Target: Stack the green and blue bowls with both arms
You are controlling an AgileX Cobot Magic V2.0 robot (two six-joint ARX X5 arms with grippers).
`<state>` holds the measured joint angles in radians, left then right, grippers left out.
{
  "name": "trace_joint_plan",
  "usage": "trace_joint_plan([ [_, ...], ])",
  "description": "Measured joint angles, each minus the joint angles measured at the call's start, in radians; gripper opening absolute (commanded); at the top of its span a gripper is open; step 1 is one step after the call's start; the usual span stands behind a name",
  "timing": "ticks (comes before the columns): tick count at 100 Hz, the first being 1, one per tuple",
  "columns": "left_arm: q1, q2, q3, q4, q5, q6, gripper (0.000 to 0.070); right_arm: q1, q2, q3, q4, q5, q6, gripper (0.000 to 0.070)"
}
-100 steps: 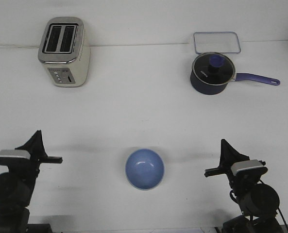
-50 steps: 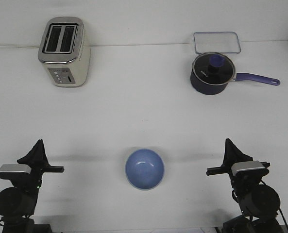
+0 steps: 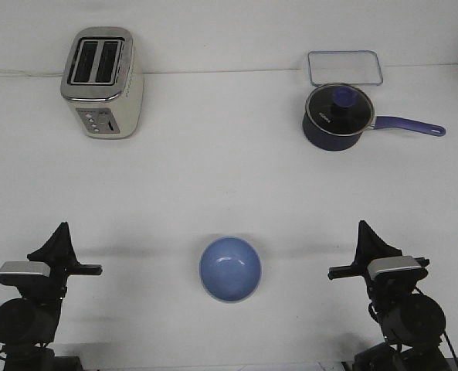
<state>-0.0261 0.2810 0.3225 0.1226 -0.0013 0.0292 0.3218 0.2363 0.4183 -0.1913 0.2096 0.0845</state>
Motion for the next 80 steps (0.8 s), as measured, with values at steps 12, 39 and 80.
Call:
trace_joint_plan([
  [12,0.0,-0.048,-0.043,-0.003,0.001,0.013,0.0012,0.0,0.0,0.0,0.0,0.0,0.0,0.0],
  [39,0.0,-0.264,-0.259,-0.005,0.005,-0.017,0.0012,0.0,0.0,0.0,0.0,0.0,-0.002,0.0],
  [80,-0.015,-0.275,-0.289,0.027,0.008,-0.039,0.0012,0.0,0.0,0.0,0.009,0.0,-0.002,0.0],
])
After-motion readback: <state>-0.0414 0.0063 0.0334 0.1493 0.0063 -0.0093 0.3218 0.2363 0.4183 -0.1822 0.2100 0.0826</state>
